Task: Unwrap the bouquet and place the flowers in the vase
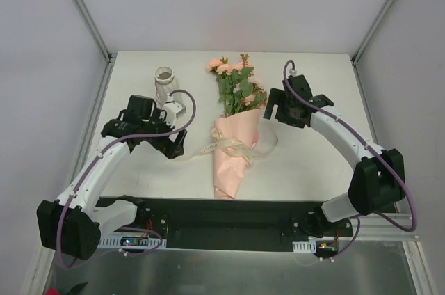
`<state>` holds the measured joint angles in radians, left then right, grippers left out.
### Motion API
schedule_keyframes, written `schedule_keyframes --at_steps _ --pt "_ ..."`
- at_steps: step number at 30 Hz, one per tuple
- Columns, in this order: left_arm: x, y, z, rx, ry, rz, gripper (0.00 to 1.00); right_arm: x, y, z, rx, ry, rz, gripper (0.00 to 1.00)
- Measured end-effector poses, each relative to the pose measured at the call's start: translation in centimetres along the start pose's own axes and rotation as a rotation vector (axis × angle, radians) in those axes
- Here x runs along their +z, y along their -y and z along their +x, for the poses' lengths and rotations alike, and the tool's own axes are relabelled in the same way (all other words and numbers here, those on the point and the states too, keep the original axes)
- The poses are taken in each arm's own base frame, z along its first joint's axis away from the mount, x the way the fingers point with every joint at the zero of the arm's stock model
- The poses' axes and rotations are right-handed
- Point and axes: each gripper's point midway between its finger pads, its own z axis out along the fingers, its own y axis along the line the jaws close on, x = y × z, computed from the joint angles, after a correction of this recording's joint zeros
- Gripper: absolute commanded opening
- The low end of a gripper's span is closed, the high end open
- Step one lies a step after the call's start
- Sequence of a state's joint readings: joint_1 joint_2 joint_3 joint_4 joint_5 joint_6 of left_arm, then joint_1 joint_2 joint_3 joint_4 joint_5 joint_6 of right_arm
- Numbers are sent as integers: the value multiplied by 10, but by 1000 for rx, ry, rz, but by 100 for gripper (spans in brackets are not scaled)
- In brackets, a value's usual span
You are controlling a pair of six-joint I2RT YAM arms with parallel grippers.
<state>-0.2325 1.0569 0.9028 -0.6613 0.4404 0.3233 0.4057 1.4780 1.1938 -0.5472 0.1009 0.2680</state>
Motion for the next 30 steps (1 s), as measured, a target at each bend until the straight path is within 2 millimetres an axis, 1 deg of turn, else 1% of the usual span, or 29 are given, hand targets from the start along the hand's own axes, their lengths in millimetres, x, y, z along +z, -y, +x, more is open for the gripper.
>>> schedule_keyframes --at_steps 2,5,8,10,12,15,17,20,24,25,28,29,30 --pt "6 5 0 25 -13 26 99 6 2 8 19 -9 4 99" --pt "20 13 -1 65 -39 65 99 19 11 31 43 -44 27 99" --pt "39 23 0 112 -73 111 99 29 18 56 55 -84 51 99" --pt "53 28 1 138 -98 139 99 32 19 67 60 -100 63 97" --pt "69 32 3 163 -121 162 99 33 17 70 66 -99 63 96" --pt "88 35 6 196 -154 182 99 35 11 69 83 -75 60 95" --pt "100 36 7 216 -171 194 99 36 12 71 94 -66 64 94" --pt "116 37 4 245 -180 206 99 35 17 75 117 -55 83 93" --pt "129 34 1 276 -176 210 99 33 27 82 143 -44 109 91" --pt "132 32 0 283 -172 209 97 32 29 84 151 -43 115 90" --pt "139 31 -1 306 -170 207 81 32 33 88 172 -40 129 89" --pt "141 30 -1 314 -170 208 68 32 34 89 178 -42 132 88" --pt "142 30 -1 322 -170 209 62 32 34 91 186 -45 134 88"
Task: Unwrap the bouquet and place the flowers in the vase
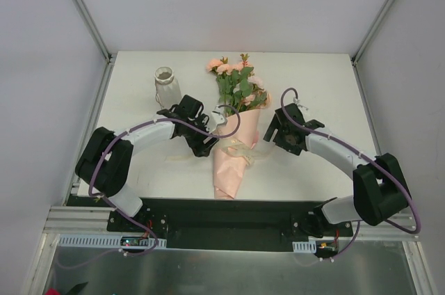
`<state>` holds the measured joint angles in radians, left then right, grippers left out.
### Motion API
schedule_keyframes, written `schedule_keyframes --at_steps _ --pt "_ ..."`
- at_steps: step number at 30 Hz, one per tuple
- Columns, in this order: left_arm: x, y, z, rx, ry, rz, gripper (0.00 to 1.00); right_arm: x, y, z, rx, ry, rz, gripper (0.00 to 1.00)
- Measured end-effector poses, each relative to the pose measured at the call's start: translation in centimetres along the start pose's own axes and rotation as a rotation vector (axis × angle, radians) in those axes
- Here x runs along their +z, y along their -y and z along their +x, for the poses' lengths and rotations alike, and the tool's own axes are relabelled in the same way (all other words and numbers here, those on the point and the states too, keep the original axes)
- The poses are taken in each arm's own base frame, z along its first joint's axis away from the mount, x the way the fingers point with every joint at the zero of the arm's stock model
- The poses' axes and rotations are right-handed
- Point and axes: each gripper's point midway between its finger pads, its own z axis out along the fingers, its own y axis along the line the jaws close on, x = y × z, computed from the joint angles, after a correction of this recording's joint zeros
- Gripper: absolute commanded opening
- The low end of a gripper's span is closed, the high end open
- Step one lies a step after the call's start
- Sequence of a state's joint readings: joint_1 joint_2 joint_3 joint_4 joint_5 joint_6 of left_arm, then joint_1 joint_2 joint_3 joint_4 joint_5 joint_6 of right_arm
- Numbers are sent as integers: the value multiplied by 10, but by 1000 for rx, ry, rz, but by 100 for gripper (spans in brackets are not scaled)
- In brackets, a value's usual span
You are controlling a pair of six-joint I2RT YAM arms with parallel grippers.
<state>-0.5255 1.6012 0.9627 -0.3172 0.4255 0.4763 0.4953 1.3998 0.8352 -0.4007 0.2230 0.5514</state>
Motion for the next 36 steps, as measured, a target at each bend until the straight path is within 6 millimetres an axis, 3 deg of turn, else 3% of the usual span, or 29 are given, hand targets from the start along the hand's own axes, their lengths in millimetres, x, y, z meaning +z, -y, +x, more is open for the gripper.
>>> schedule_keyframes --at_steps 1,2,6,12,20,29,35,36 --pt "2 0 0 11 -2 2 56 0 0 1 8 -3 1 87" --pt "4 0 1 21 -6 3 39 0 -1 3 15 -5 0 87" --pt "6 -4 2 50 -11 -9 13 1 -10 13 29 -29 -12 86" --pt "7 -9 -1 75 -7 -34 8 0 -28 38 58 -91 -45 84" --pt "7 -11 -3 81 -3 -43 6 -5 -44 54 155 -114 -63 76" --pt "6 -13 -3 87 -7 -63 3 6 -33 65 302 -120 -25 39" --pt "-1 -14 -8 101 12 -82 0 8 -38 60 349 -94 -37 14" --pt "-3 -14 -9 104 15 -91 0 8 -39 59 353 -94 -37 6"
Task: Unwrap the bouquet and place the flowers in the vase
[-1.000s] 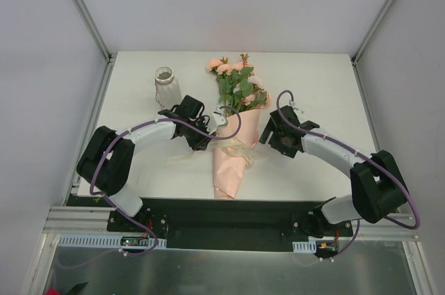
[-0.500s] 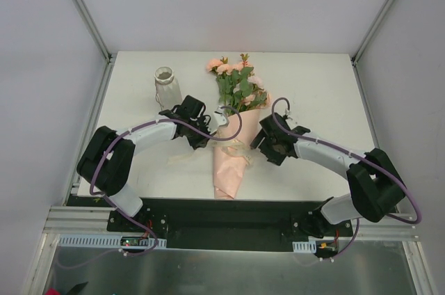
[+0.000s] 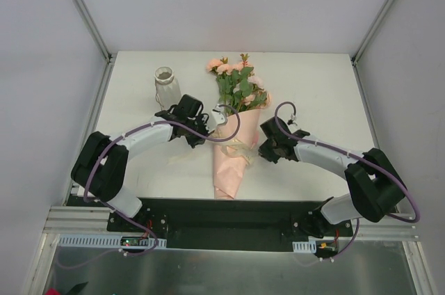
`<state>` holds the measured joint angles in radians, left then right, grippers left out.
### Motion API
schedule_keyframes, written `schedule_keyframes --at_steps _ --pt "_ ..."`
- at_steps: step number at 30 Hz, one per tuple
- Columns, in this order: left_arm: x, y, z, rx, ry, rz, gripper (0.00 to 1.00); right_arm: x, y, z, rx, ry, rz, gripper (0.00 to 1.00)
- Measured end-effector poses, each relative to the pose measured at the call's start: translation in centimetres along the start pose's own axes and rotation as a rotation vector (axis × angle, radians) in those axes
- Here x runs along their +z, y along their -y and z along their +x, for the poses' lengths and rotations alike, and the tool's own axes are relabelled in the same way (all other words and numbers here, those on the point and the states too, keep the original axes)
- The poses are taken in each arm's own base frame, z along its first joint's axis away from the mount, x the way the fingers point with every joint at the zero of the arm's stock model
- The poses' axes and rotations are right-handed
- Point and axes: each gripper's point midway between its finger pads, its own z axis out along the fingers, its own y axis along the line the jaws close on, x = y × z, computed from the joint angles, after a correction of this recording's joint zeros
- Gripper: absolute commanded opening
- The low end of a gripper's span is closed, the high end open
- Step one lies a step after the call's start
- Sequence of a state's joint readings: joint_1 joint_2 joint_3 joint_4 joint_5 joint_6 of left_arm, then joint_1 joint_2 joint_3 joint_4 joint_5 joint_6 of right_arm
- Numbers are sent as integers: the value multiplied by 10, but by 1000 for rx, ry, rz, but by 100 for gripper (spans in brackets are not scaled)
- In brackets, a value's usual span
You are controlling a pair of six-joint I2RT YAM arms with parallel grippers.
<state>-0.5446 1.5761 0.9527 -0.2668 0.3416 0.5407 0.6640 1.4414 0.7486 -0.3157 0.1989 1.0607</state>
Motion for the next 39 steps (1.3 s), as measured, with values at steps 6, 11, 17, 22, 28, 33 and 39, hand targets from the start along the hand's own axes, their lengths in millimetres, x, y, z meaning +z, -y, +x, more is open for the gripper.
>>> schedule_keyframes --at_steps 6,11,17,22,28,33,39 --pt "-13 -3 0 13 5 -49 0 0 0 -8 17 34 3 1" --pt "-32 -8 4 6 2 -92 0 -16 2 -47 45 136 -19 1" --pt "-84 -50 25 -123 38 -229 0 -52 29 -134 135 350 -12 1" --pt "-139 -88 60 -254 70 -416 0 -77 74 -186 202 489 75 1" --pt "-161 -97 109 -367 -6 -508 85 -91 125 -211 201 565 244 8" --pt "-167 -104 137 -457 -75 -554 99 -112 140 -224 147 608 346 84" --pt "-173 -109 148 -494 -109 -599 99 -148 102 -230 -109 682 351 97"
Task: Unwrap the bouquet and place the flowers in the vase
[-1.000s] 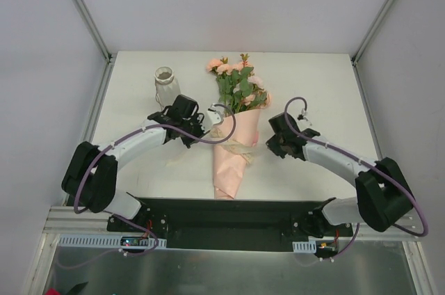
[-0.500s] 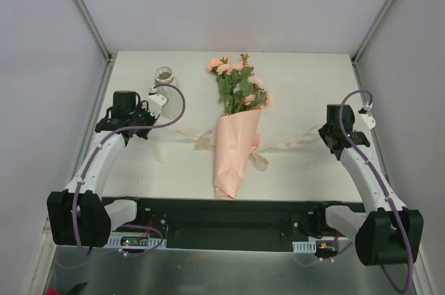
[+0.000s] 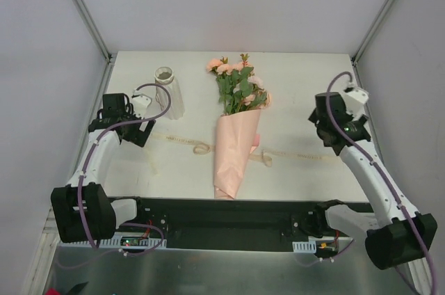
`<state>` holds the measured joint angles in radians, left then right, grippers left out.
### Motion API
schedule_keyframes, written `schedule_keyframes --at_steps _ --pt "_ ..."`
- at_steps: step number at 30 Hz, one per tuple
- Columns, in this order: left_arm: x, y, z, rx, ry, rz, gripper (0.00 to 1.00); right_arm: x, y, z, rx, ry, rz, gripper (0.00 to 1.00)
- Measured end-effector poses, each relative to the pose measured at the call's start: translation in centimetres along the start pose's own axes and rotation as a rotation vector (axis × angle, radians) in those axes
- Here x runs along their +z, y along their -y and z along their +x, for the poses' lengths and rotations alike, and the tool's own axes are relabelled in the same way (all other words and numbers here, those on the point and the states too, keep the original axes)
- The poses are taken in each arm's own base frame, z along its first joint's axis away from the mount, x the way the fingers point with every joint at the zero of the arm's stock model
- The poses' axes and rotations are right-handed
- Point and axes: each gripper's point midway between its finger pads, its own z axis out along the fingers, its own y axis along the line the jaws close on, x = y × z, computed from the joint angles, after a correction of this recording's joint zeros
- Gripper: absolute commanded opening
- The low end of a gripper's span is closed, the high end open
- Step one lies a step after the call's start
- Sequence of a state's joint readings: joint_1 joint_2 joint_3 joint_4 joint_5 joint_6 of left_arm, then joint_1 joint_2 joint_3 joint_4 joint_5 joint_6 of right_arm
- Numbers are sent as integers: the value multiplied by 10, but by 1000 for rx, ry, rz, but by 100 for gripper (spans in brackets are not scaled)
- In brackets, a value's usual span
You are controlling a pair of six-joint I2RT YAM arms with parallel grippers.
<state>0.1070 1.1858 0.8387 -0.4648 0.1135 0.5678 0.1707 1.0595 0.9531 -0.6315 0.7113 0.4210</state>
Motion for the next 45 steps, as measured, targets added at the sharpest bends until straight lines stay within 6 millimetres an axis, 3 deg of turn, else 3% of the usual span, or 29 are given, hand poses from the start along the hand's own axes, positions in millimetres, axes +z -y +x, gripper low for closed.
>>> schedule_keyframes --at_steps 3,7,11,15,21,28,45 --pt "-1 -8 4 -21 -12 -25 99 -51 -60 11 -249 52 -247 97" --pt "-3 -9 7 -30 -10 -36 99 -131 -120 67 -640 112 -604 97" --pt "-11 -7 9 -30 1 -42 99 -196 -146 145 -1050 164 -853 97" --pt "-15 -6 9 -36 6 -45 99 -225 -150 206 -1354 208 -940 97" --pt "-16 0 14 -62 -14 -24 99 -238 -154 261 -1577 244 -970 97" --pt "-15 4 18 -62 -17 -11 99 -251 -168 299 -1662 279 -1000 97" --pt "-16 16 25 -59 -18 32 99 -231 -171 327 -1748 322 -920 97"
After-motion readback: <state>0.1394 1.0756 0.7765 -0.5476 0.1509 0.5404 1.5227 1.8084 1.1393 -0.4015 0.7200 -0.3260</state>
